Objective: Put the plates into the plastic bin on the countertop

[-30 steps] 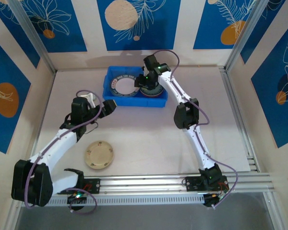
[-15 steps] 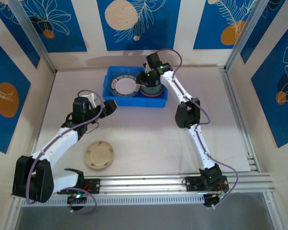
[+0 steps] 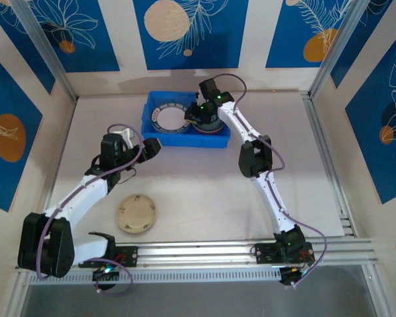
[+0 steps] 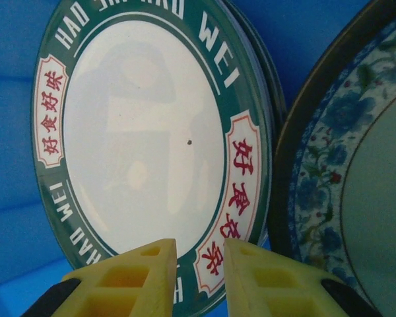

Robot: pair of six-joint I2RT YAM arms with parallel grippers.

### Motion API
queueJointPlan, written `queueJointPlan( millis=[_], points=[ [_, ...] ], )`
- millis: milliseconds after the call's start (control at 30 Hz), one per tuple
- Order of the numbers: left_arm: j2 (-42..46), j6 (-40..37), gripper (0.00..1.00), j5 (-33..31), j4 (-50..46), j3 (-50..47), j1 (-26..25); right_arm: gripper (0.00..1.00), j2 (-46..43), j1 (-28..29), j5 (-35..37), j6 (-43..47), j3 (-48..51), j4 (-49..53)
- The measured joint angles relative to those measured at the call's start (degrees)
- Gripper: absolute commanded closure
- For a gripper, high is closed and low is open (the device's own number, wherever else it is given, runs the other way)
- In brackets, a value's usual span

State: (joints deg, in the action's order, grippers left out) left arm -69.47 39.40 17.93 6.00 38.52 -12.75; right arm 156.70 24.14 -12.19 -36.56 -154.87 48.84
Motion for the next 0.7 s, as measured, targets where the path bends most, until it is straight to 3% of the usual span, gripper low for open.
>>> queueJointPlan(
  millis=[200, 333, 567, 700],
  points=[
    [-0.48, -0.39, 0.01, 0.0, -0.02, 0.11, 0.0, 0.72, -0.9, -0.72, -5.73, -1.97, 3.96, -5.77],
    [-0.46, -0.74, 0.01, -0.02, 0.0, 0.44, 0.0, 0.66, -5.29, -1.4, -8.35, -3.32, 13.31, -12.09],
    [0.2, -0.96, 0.0, 0.0, -0.74, 0.44, 0.0, 0.59, -29.77, -1.38, -9.29, -4.48, 45.38, -29.31],
    [2.45, -1.49, 0.0, 0.0, -2.03, 0.44, 0.0, 0.56, -39.76, -0.44, -12.52, -2.82, 53.27, -34.97]
  ],
)
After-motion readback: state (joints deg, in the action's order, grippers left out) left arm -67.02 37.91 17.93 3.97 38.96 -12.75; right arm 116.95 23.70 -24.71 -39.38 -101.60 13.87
